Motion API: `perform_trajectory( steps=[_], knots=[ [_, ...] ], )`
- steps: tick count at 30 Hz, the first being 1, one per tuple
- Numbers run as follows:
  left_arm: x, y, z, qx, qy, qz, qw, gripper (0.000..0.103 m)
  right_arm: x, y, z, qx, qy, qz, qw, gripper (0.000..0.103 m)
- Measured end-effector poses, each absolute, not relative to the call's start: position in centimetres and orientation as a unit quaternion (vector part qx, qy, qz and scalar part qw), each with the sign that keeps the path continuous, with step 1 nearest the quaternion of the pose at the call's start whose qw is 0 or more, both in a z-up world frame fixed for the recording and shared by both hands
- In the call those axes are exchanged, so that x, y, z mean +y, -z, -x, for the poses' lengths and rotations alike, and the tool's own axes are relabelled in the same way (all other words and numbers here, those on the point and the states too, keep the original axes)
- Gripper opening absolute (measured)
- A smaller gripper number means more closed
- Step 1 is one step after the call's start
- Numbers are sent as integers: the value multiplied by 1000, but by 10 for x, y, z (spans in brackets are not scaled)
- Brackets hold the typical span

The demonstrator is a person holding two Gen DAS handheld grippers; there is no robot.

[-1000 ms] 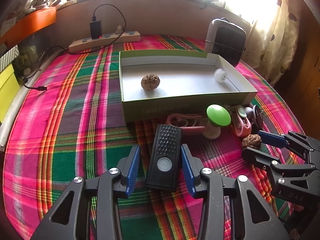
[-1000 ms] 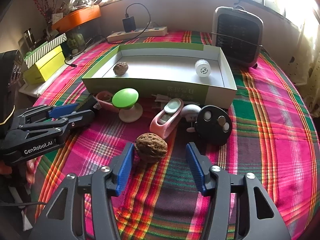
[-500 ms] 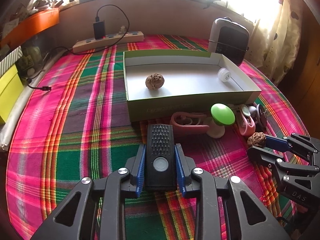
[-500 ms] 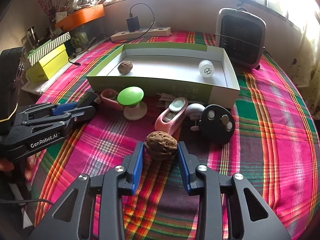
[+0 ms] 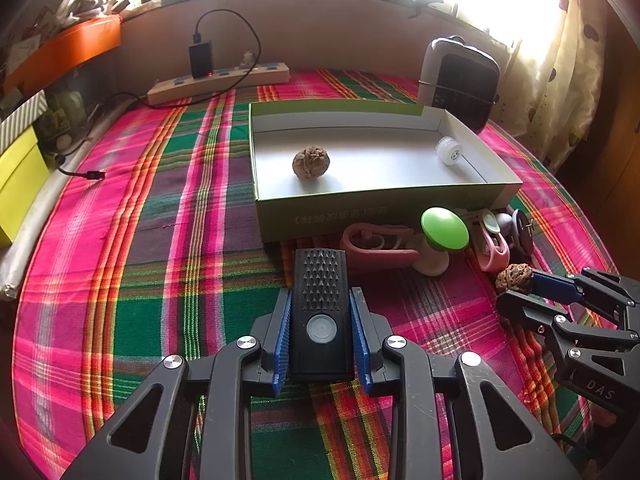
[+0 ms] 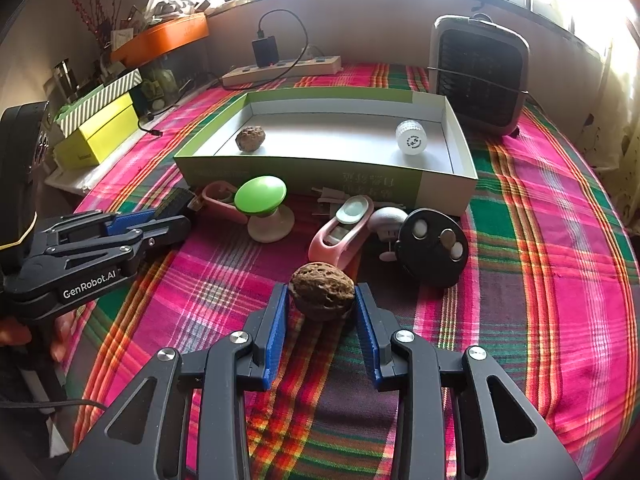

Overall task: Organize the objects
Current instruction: 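Close the left tool on the black remote while the right tool grasps the walnut, then carry the remote with the left tool while the right tool carries the walnut into the lid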

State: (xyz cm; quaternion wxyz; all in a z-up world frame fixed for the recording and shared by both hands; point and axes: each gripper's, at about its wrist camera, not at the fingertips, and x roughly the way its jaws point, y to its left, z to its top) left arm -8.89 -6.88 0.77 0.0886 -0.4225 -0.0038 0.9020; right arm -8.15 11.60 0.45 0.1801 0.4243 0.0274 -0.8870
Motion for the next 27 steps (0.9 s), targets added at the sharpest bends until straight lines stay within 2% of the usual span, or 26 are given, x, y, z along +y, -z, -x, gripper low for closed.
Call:
perform_trajectory(
  steps=[27],
  knots=[
    [-68, -48, 94, 2, -913, 395, 99, 25, 122, -34, 84, 22, 902, -389, 185, 34]
  ],
)
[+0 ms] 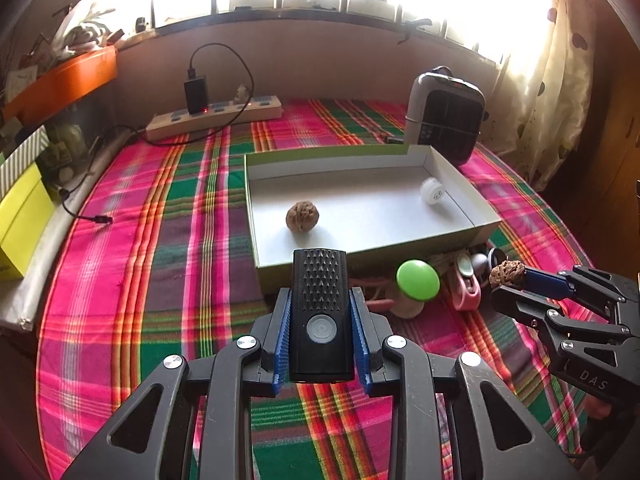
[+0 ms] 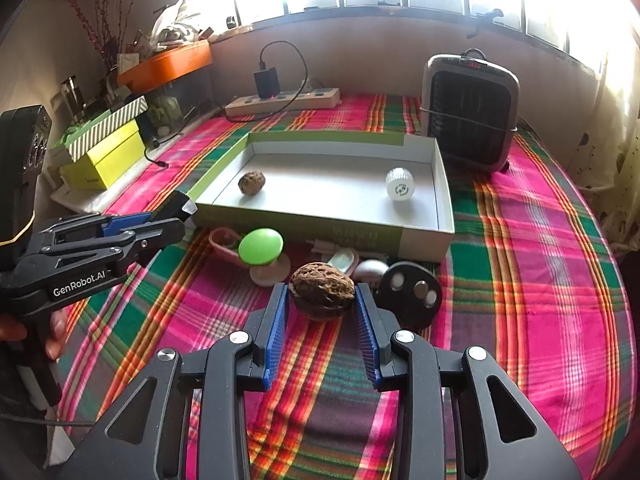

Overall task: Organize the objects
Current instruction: 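Carry the remote with the left tool while the right tool carries the walnut into the lid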

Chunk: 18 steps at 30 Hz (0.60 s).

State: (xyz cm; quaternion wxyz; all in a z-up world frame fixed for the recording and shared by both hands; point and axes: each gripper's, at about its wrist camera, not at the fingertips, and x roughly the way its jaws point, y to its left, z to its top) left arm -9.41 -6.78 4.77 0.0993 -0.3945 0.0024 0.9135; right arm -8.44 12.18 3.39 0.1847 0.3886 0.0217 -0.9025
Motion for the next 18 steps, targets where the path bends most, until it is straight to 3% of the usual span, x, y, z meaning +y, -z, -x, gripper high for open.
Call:
perform_trajectory(
  steps=[18],
  knots=[
    [-64, -62, 124, -14, -916, 385, 109, 25, 117, -53, 116, 26, 908, -373, 189, 34]
  ],
)
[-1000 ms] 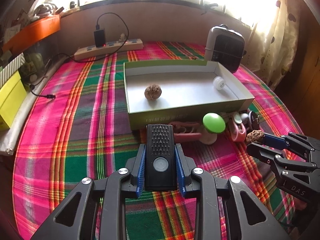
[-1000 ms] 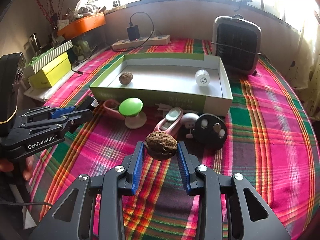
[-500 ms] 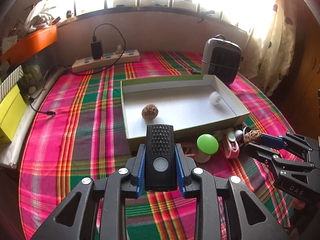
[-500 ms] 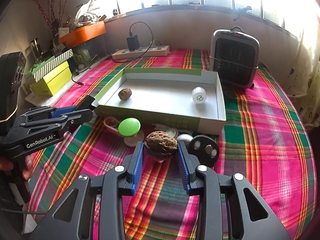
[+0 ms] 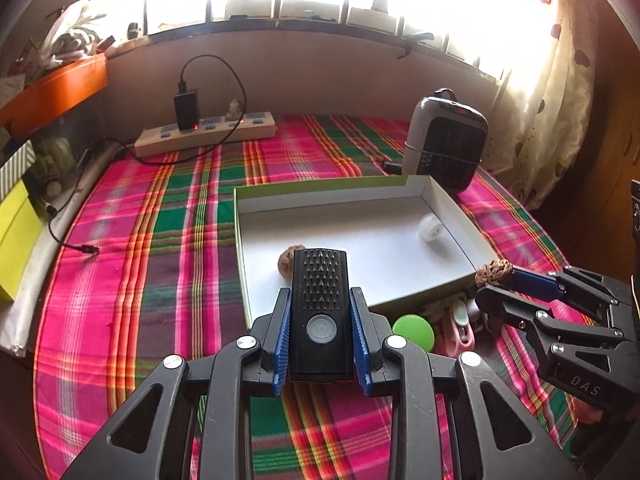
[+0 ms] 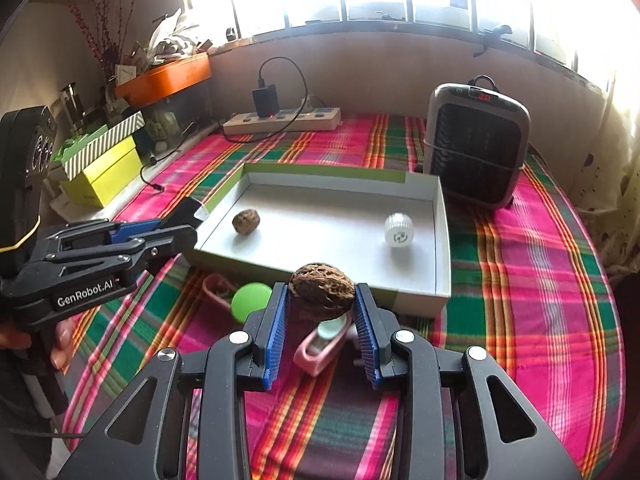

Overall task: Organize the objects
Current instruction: 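Carry the remote with the left tool while the right tool carries the walnut into the lid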

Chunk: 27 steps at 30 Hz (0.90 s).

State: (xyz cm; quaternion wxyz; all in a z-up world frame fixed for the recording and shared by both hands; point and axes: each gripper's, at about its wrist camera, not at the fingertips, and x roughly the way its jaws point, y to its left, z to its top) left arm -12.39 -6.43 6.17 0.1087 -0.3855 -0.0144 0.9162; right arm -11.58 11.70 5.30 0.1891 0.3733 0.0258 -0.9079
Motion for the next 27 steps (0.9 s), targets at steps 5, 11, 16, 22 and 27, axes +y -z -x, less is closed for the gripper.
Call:
perform_trajectory(
  steps=[5, 11, 16, 22, 27],
  knots=[
    [-63, -63, 137, -12, -916, 385, 108, 25, 116, -57, 130, 27, 910, -368, 186, 34],
    [-63, -62, 154, -13, -916, 387, 107, 25, 115, -57, 152, 27, 910, -370, 184, 35],
    [-62, -60, 169, -14, -914, 391, 105, 25, 115, -56, 170, 30, 910, -372, 180, 35],
    [-61, -57, 186, -11, -914, 393, 99, 25, 117, -56, 191, 36, 911, -374, 171, 35],
    [-59, -53, 198, -10, -912, 398, 97, 25, 117, -52, 207, 40, 909, -380, 166, 35]
  ],
)
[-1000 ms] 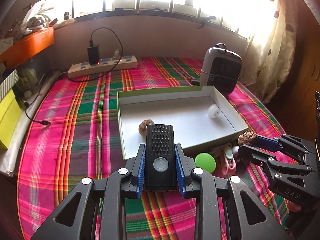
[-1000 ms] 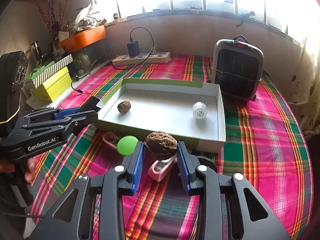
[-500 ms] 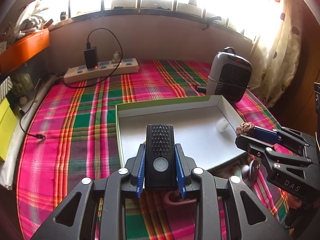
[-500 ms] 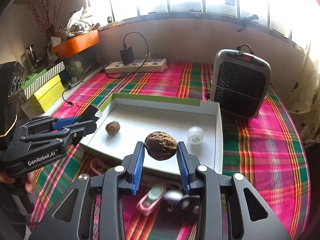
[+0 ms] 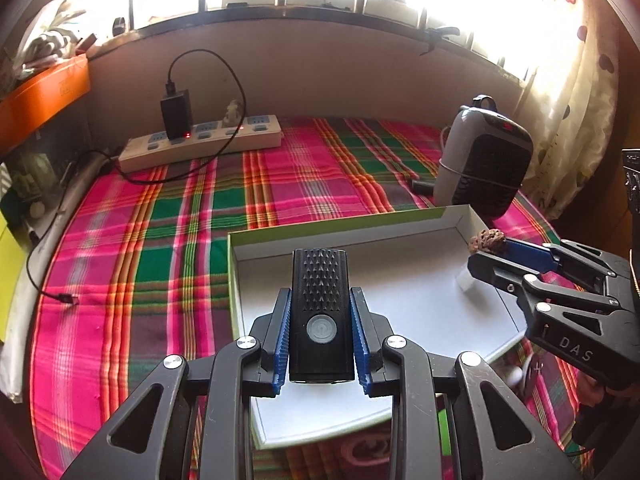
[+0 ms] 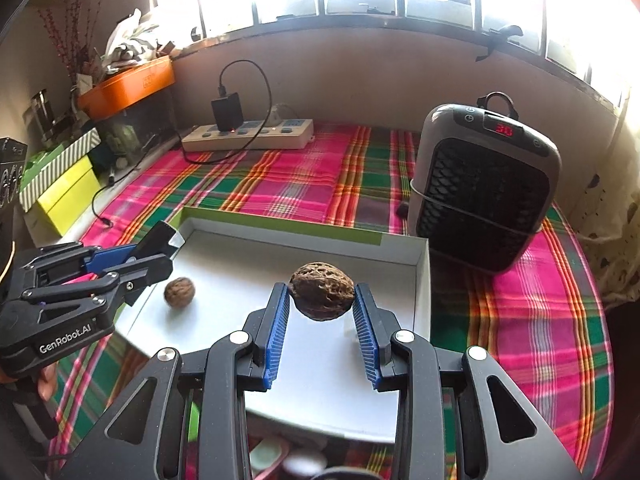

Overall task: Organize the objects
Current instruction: 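Carry the remote with the left tool while the right tool carries the walnut into the lid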

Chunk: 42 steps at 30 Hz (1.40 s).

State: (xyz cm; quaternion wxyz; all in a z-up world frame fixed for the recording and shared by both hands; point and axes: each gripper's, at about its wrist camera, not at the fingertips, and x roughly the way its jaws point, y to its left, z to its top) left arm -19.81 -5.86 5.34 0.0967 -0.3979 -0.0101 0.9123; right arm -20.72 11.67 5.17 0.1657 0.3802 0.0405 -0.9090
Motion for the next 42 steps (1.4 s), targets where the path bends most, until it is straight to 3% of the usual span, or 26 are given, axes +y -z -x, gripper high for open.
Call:
perform_trajectory(
  steps=[42],
  knots=[
    [-59, -21, 243, -11, -898, 434, 69, 25, 108, -15, 268, 63, 888, -429, 154, 35]
  ],
)
